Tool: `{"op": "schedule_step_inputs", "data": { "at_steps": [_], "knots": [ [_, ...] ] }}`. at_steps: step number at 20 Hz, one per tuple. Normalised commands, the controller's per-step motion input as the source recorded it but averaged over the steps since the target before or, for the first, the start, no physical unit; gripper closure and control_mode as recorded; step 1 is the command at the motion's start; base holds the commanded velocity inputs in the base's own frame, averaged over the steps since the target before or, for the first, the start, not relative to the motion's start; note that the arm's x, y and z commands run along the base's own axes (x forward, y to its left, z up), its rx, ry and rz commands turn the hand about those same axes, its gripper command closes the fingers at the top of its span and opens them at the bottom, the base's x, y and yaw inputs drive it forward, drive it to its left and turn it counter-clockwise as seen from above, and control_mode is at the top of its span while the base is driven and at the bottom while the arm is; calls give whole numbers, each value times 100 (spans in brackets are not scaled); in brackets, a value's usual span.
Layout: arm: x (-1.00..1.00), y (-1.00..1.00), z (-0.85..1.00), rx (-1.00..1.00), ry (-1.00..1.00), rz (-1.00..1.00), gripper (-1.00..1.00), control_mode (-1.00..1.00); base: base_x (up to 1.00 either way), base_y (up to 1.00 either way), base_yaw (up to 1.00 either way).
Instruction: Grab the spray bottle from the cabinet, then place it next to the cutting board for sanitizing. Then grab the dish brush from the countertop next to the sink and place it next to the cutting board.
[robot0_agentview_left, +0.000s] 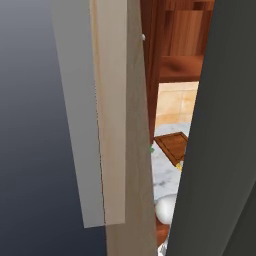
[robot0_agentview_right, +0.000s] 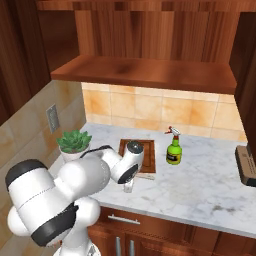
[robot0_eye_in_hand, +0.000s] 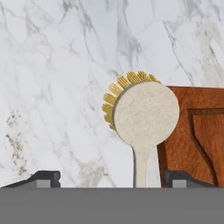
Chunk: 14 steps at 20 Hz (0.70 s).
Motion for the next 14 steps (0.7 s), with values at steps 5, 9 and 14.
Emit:
{"op": "schedule_step_inputs", "data": {
  "at_steps": [5,9,14],
  "knots": [
    [-12,0,38,0,-21,1,-100,-100,0,0,0],
    [-19,0,74,0,-32,6,-100,-100,0,0,0],
    [-32,0,76,0,-38,7,-100,-100,0,0,0]
  ]
}}
